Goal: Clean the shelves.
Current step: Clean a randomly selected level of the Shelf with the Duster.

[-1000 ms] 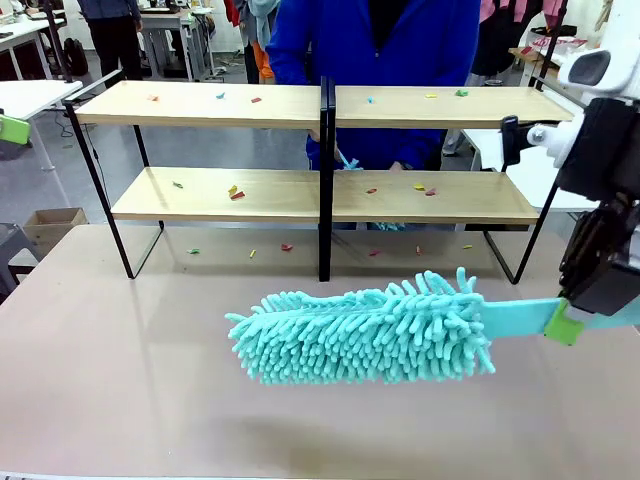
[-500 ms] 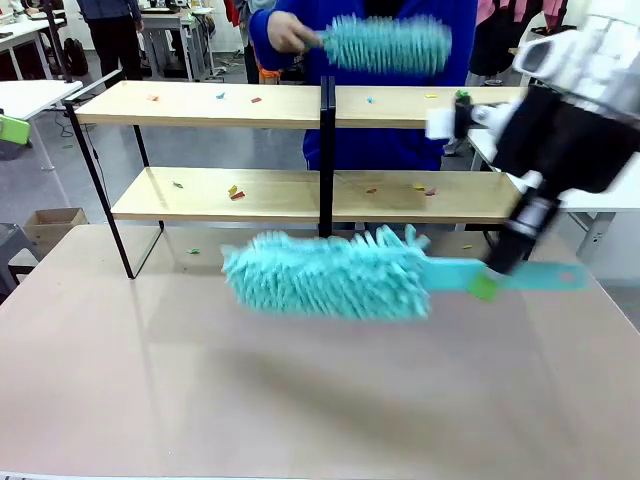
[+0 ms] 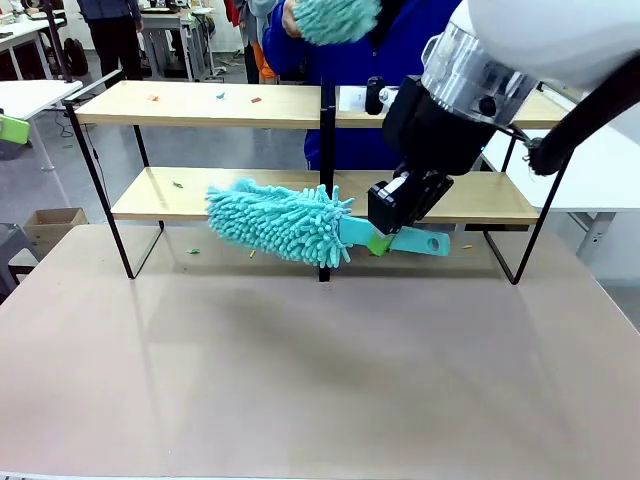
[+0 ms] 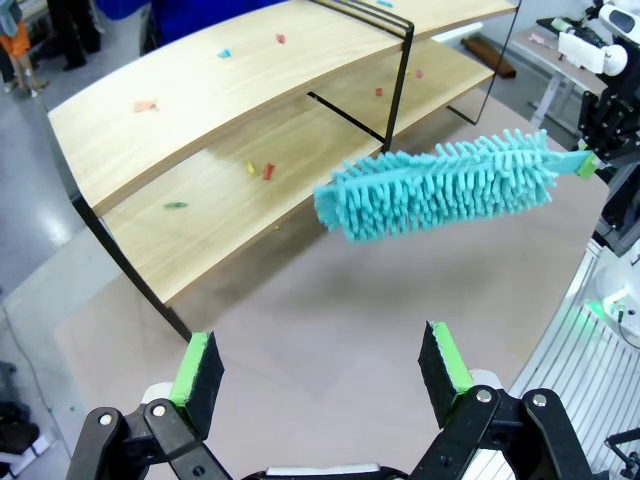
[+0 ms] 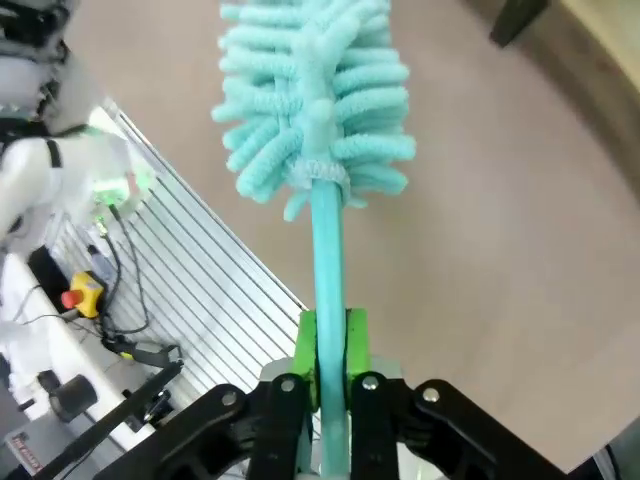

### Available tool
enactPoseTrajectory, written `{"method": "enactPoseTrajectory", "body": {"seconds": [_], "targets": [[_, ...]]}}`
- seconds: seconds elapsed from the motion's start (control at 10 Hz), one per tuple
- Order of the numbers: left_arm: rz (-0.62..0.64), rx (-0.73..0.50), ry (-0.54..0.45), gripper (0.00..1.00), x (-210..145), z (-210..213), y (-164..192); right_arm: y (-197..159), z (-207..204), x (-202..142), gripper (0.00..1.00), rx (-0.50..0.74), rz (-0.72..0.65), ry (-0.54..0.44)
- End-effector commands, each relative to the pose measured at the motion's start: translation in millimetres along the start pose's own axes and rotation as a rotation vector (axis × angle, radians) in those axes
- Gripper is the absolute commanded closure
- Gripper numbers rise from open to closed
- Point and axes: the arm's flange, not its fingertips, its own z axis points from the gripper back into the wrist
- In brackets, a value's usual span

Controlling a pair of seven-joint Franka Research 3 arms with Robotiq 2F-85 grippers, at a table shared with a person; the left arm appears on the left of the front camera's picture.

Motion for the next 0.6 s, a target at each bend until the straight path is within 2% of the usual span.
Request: {"method": "enactPoseTrajectory", "body": {"seconds": [0.0,0.3,0.5], "targets": [[-0.006,-0.012,-0.009,0.0,0,0,1,-6,-2,-5,0.87,-0.039,-0.163,-0.115],[-0.006,-0.012,-0.009,0.0,0,0,1,-3,-26,14,0.87,-0.145,-0.302,-0.226],[-0.006,-0.012,-0.009,0.0,0,0,1,4,-39,19,0.87,-0.174,-0.364,-0.234]]}}
